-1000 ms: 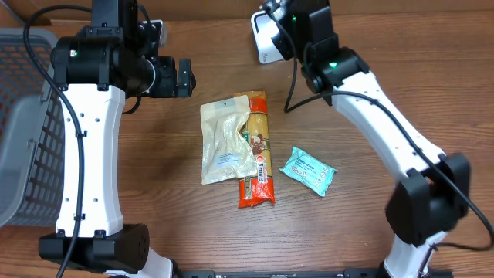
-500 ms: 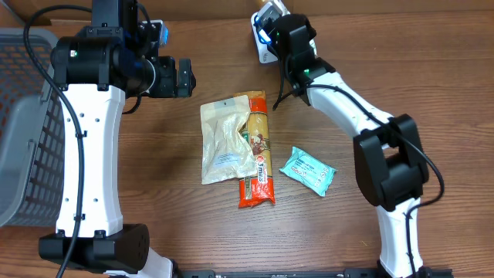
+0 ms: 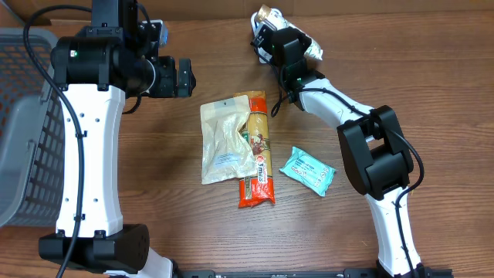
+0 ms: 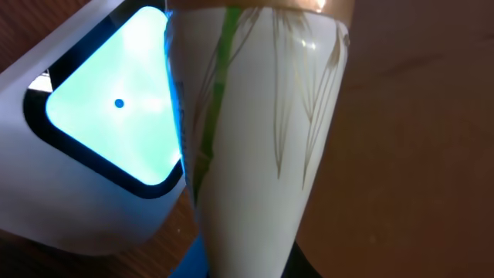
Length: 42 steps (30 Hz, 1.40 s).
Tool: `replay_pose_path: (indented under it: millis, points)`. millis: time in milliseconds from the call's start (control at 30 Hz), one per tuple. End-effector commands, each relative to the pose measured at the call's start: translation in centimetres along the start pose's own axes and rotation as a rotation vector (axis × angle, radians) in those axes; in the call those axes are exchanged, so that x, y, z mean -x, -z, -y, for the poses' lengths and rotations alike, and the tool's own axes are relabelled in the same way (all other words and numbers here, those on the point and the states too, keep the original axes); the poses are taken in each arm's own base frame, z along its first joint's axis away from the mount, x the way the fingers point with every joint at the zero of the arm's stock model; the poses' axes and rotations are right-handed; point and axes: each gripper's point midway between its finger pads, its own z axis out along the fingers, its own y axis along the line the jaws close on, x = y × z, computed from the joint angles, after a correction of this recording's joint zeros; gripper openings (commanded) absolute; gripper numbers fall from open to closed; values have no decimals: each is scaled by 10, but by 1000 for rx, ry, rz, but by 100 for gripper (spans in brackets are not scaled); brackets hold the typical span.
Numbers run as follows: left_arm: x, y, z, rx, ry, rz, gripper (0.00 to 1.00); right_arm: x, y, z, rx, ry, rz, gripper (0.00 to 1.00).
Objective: Scan the item barcode
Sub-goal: 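Hold the tube's label in front of the white scanner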
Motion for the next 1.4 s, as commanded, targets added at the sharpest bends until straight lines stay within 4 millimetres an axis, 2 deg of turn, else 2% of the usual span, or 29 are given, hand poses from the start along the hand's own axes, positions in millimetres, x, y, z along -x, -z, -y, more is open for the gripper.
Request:
replay_pose_path:
  millis: [0, 367, 600, 800, 867, 933, 1033, 1167, 1233, 1367]
  points:
    - [1, -1, 0, 2, -24, 0, 99, 17, 6, 26, -68, -18, 26, 4]
    - [1, -1, 0, 2, -24, 0, 100, 23, 9, 23, -65, -3, 36, 4]
    - [1, -1, 0, 2, -24, 1, 100, 38, 18, 18, -75, 10, 52, 4]
    - [1, -1, 0, 2, -24, 0, 100, 47, 27, 50, -228, -57, 56, 4]
    - [1, -1, 0, 2, -24, 1, 99, 50, 31, 62, -285, -55, 59, 4]
    - [1, -1, 0, 2, -24, 1, 100, 53, 33, 66, -305, -17, 59, 4]
    - [1, -1, 0, 2, -24, 1, 100, 56, 30, 53, -249, 62, 73, 4]
    - [1, -1, 0, 3, -24, 1, 100, 54, 22, 24, -113, 131, 109, 4]
    - [1, -1, 0, 2, -24, 0, 100, 53, 17, 21, -85, 136, 135, 4]
    - [1, -1, 0, 2, -24, 1, 100, 49, 9, 30, -113, 109, 161, 4]
